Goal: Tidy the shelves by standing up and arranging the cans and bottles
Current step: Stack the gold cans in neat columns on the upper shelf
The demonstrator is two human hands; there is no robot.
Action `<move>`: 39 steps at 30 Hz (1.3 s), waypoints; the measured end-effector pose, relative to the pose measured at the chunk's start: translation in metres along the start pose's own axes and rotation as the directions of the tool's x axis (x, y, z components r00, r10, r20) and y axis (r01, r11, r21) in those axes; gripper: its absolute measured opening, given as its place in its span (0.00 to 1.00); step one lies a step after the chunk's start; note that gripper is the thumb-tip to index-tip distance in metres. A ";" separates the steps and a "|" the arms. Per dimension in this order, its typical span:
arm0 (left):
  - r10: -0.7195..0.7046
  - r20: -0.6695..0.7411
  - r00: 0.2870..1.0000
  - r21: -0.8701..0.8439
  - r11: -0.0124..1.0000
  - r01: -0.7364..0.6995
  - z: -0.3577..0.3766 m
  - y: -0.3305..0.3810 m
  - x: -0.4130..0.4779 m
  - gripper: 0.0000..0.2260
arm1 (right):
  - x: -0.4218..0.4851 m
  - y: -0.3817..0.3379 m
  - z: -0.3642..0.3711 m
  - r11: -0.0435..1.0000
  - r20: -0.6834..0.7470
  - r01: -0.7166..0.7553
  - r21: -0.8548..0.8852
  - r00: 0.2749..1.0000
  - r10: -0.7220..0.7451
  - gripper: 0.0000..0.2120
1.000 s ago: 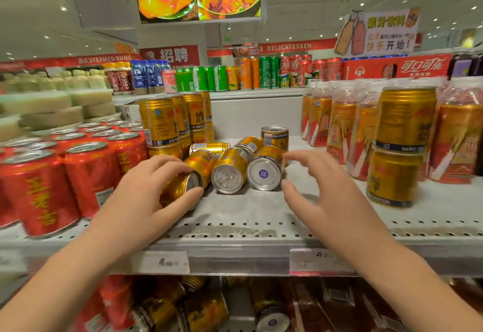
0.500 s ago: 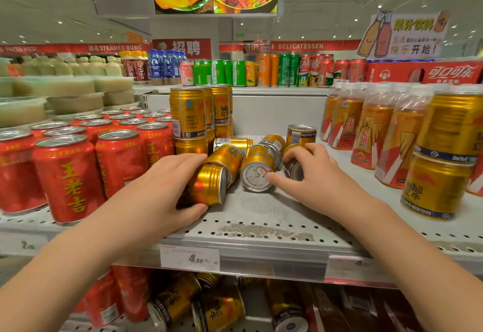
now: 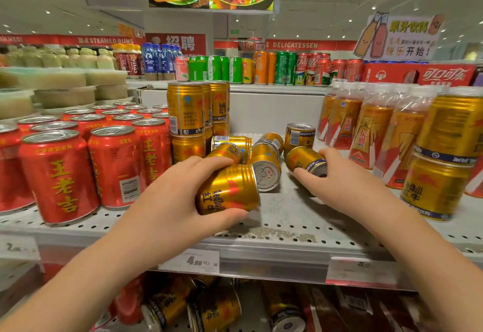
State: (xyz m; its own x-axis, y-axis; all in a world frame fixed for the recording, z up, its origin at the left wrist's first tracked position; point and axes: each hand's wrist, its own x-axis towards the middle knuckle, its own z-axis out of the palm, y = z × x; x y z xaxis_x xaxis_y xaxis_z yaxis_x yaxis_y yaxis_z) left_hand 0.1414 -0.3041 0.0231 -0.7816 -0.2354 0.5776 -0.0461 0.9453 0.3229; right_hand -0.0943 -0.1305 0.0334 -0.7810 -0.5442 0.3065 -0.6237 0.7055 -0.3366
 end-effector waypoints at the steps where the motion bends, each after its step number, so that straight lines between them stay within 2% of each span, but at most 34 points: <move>1: -0.016 -0.020 1.000 -0.052 0.999 0.015 0.003 0.004 0.001 0.34 | 0.000 0.001 -0.002 1.000 0.011 -0.002 0.013 1.000 0.002 0.34; 3: -0.057 -0.050 0.997 -0.149 0.988 0.049 0.010 0.011 0.004 0.31 | -0.001 0.004 -0.004 0.995 0.019 0.005 0.099 1.000 -0.007 0.34; 6: -0.147 -0.040 0.988 -0.361 0.924 0.123 0.018 0.019 0.010 0.28 | -0.007 0.011 -0.005 0.919 0.005 -0.002 0.395 1.000 0.000 0.29; 9: -0.204 -0.016 0.979 -0.497 0.851 0.169 0.026 0.025 0.018 0.25 | -0.013 0.022 -0.010 0.727 0.044 -0.031 0.686 0.999 0.001 0.30; 11: -0.213 0.003 0.977 -0.544 0.819 0.180 0.033 0.029 0.022 0.23 | -0.015 0.026 -0.018 0.581 0.107 -0.047 0.812 0.992 -0.071 0.33; 14: -0.200 0.004 0.980 -0.553 0.816 0.169 0.039 0.036 0.026 0.23 | -0.019 0.031 -0.025 0.450 0.080 -0.007 0.893 0.986 -0.144 0.36; 16: -0.191 -0.004 0.982 -0.545 0.823 0.158 0.041 0.038 0.027 0.24 | -0.024 0.034 -0.025 0.418 0.070 -0.001 0.908 0.986 -0.150 0.35; 18: -0.191 -0.005 0.982 -0.545 0.823 0.158 0.042 0.039 0.027 0.24 | -0.029 0.039 -0.024 0.418 0.073 -0.008 0.909 0.987 -0.140 0.32; 20: -0.196 0.004 0.981 -0.545 0.822 0.166 0.043 0.038 0.028 0.25 | -0.032 0.044 -0.020 0.427 0.094 -0.036 0.904 0.989 -0.114 0.33; 24: -0.195 -0.007 0.981 -0.552 0.818 0.159 0.042 0.039 0.030 0.23 | -0.034 0.045 -0.015 0.288 0.173 -0.130 0.949 0.976 -0.130 0.35; 28: -0.208 -0.046 0.977 -0.607 0.783 0.138 0.040 0.049 0.041 0.15 | -0.031 0.048 -0.018 0.391 0.143 -0.069 0.918 0.976 -0.164 0.36; 32: -0.235 -0.123 0.964 -0.669 0.737 0.094 0.038 0.062 0.060 0.18 | -0.034 0.046 -0.014 0.520 0.100 0.003 0.854 0.980 -0.170 0.38; 35: -0.265 -0.209 0.942 -0.723 0.690 0.034 0.036 0.074 0.080 0.19 | -0.033 0.047 -0.013 0.533 0.095 0.005 0.846 0.983 -0.160 0.38; 39: -0.261 -0.169 0.950 -0.762 0.646 0.042 0.040 0.093 0.112 0.18 | -0.034 0.054 -0.015 0.573 0.155 -0.013 0.819 0.967 -0.200 0.39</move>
State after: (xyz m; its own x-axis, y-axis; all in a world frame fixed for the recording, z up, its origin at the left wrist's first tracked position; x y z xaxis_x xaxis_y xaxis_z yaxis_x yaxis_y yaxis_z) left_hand 0.0252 -0.2337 0.0878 -0.6256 -0.5088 0.5914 0.4113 0.4290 0.8042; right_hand -0.1014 -0.0669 0.0184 -0.6361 -0.7379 0.2258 -0.3746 0.0394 -0.9264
